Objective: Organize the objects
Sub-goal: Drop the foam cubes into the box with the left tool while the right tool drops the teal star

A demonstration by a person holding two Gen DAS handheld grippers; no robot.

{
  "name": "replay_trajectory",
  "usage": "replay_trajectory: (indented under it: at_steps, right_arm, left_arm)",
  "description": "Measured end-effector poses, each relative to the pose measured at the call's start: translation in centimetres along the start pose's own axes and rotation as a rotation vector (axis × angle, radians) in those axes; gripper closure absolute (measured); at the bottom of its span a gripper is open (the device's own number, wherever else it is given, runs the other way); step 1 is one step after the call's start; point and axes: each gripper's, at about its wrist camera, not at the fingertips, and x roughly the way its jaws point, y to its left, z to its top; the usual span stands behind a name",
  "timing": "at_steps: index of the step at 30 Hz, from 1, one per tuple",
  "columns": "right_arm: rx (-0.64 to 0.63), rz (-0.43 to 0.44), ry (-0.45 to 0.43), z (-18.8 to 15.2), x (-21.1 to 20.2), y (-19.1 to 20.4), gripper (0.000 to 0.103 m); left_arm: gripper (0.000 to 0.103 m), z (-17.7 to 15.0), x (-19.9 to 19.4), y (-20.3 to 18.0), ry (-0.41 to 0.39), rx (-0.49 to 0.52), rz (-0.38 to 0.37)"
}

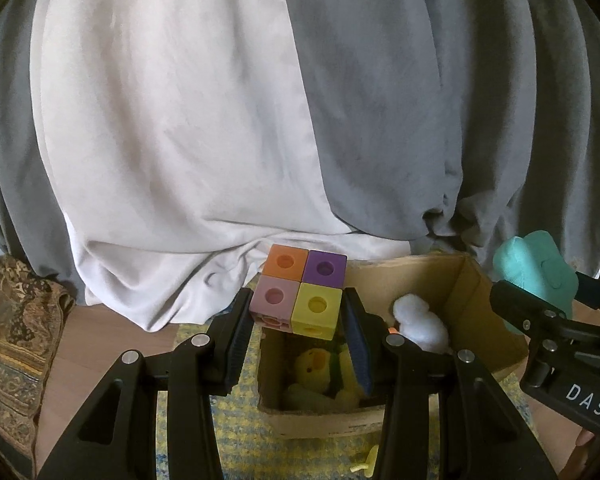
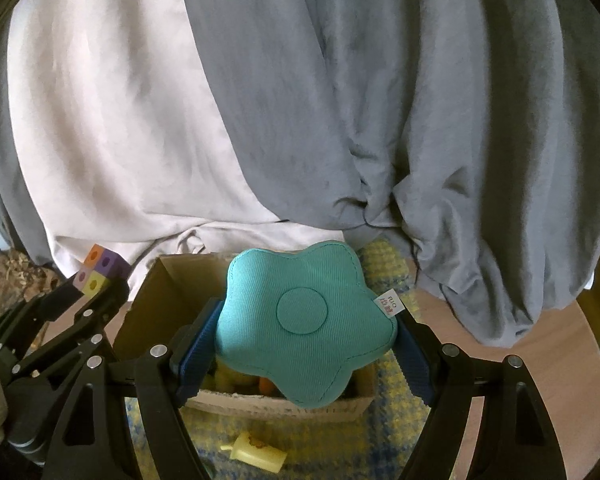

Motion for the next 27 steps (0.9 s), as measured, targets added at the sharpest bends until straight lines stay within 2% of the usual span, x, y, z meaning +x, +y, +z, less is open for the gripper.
replay_trajectory:
  at_steps: [4,6,8,9,12,14,16,27]
  right_arm:
    - [0.001,0.005,0.020,0.4,0.9,-0.2,0.022]
    - [0.008,0.003,0.026,0.6,1.1,-0.3,0.019]
    - [0.018,-0.002,0.027,0.7,1.1,-0.5,0.012]
    - [0.026,-0.010,0.024,0.7,1.2,-0.7,0.008]
    - [0.044,-0.015,0.022,0.8,1.3,-1.1,0.007]
    - [0.049,-0.020,0.028,0.8,1.4,-1.2,0.007]
    - [0.043,-0.026,0.027,0.6,1.2,-1.2,0.006]
    - [0.031,-0.060,-0.051,-0.8,-2.5,-1.4,0.003]
  left_arm:
    - [0.060,0.3,0.7,0.0,0.013,-0.003,-0.005]
    - [0.056,0.5,0.7,0.0,0.011,-0.005,-0.001]
    - [0.035,0.6,0.7,0.0,0.004,-0.001,0.020]
    - [0.033,0.5,0.6,0.0,-0.005,0.005,0.038]
    - [0.030,0.5,0.3,0.0,-0.010,0.009,0.065]
    - [0.019,0.5,0.2,0.2,-0.014,0.000,0.068]
    - [0.014,0.4,-0.1,0.2,-0.024,0.000,0.085]
    - [0.006,-1.1,-2.3,0.5,-0.046,-0.015,0.100]
